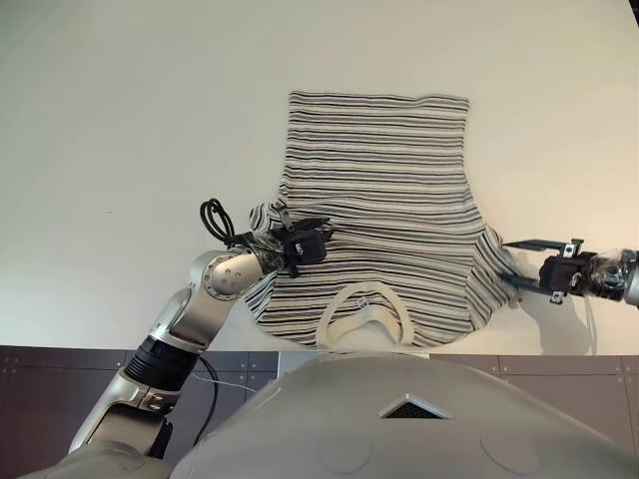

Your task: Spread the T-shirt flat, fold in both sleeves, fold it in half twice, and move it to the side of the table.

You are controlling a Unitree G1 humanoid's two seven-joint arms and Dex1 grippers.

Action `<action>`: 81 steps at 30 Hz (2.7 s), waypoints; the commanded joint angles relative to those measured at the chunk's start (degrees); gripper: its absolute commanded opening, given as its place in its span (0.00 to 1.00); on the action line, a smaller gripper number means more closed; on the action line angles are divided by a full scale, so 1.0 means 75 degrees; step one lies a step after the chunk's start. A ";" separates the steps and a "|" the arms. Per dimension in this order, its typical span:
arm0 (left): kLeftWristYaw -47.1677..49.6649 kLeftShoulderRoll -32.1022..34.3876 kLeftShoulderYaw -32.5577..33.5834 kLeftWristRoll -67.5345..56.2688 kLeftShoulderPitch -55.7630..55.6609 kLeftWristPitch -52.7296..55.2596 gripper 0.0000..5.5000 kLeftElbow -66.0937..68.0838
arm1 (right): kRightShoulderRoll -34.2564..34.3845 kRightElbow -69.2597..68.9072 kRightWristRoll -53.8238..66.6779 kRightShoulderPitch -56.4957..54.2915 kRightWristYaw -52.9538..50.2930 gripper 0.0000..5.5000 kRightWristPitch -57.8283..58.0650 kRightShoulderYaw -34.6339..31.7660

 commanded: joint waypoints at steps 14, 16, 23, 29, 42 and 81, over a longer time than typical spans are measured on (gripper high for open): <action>-0.1393 0.0696 -0.0010 -0.0513 -0.0157 0.0257 0.19 0.0135 | 0.3248 0.2275 -0.1075 -0.5202 0.0013 0.46 0.1258 0.1443; -0.1637 0.0860 0.0015 -0.0565 -0.0221 0.0270 0.19 -0.0056 | 0.3692 0.3412 -0.1361 -0.5813 -0.0076 0.46 0.0912 0.1509; -0.2040 0.1055 0.0097 -0.0683 -0.0361 0.0341 0.19 -0.0267 | 0.4633 0.6892 -0.2298 -0.7328 -0.0429 0.46 -0.0143 0.1715; -0.2018 0.0420 0.0812 -0.1745 -0.1358 0.1073 0.19 -0.0622 | 0.4865 0.9247 -0.3720 -0.8386 -0.2549 0.46 -0.0479 0.2134; -0.1828 0.1553 0.1904 -0.1641 0.0513 0.0486 0.19 -0.0259 | 0.4601 0.9342 -0.3621 -0.9506 -0.4137 0.46 -0.2196 0.1147; -0.0053 -0.0487 0.4579 -0.6032 0.1993 0.4915 0.19 -0.1156 | 0.3005 0.0647 -0.0790 -0.2398 -0.3610 0.46 0.1738 -0.2722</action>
